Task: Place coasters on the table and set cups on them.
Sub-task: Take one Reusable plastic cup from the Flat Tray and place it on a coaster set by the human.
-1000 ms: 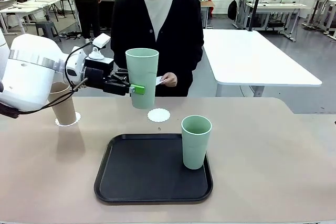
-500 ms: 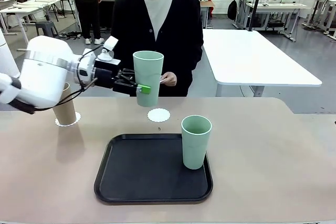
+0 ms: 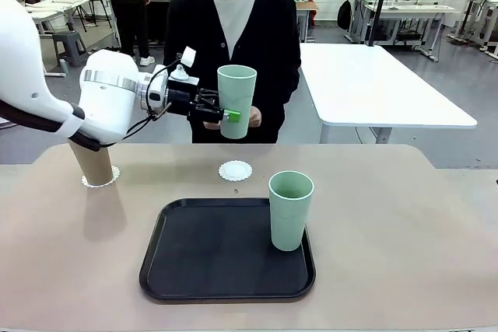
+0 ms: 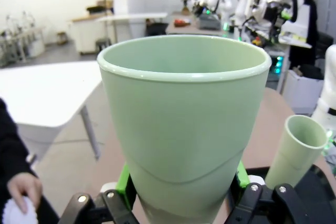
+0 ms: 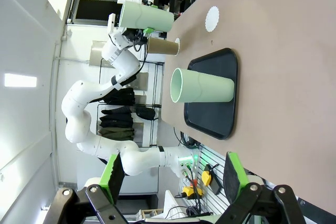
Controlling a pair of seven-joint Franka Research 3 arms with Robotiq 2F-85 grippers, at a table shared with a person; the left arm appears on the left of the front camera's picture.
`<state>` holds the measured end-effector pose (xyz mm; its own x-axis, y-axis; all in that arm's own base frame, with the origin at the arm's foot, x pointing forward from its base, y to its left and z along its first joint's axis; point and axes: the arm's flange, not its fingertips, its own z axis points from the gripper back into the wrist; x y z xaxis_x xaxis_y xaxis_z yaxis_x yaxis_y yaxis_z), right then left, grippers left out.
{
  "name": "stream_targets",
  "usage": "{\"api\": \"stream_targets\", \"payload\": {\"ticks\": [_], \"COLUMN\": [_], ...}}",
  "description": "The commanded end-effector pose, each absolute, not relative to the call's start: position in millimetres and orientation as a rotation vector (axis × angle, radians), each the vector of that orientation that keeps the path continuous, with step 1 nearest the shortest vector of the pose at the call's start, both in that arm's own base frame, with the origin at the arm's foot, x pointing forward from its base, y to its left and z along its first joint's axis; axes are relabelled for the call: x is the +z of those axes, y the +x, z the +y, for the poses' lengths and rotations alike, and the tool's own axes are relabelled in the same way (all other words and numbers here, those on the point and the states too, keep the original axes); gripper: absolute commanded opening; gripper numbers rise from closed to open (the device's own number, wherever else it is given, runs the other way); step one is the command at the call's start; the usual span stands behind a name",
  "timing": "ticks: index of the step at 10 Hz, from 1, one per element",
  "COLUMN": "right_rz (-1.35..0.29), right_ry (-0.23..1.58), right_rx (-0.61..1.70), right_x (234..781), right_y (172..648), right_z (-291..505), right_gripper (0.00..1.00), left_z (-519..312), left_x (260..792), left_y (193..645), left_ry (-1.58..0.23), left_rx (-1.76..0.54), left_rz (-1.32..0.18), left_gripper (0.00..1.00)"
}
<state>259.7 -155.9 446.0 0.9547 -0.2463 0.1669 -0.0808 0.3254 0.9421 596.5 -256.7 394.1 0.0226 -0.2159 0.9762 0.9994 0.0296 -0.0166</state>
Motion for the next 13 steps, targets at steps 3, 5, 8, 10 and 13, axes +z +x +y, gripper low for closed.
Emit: {"api": "stream_targets", "payload": {"ticks": [3,5,8,10,13], "right_rz": [-0.326,-0.326,-0.326,-0.326,-0.326], "right_ry": [1.266,1.266,1.266,1.266,1.266], "right_rx": [-0.098,-0.098,-0.098,-0.098,-0.098], "right_x": [447,447,447,447,447], "right_y": [262,262,262,262,262], "right_z": [-156,-156,-156,-156,-156], "right_gripper": [1.00,1.00,1.00,1.00,1.00], "left_z": [-261,-258,-256,-257,-257], "left_x": [402,403,407,398,398], "left_y": [629,637,641,625,625], "left_ry": [-1.089,-1.137,-1.180,-1.144,-1.144], "left_rx": [-1.386,-1.479,-1.535,-1.515,-1.515], "left_rz": [-0.929,-0.846,-0.779,-0.836,-0.836], "left_gripper": [0.84,0.84,0.84,0.84,0.84]}}
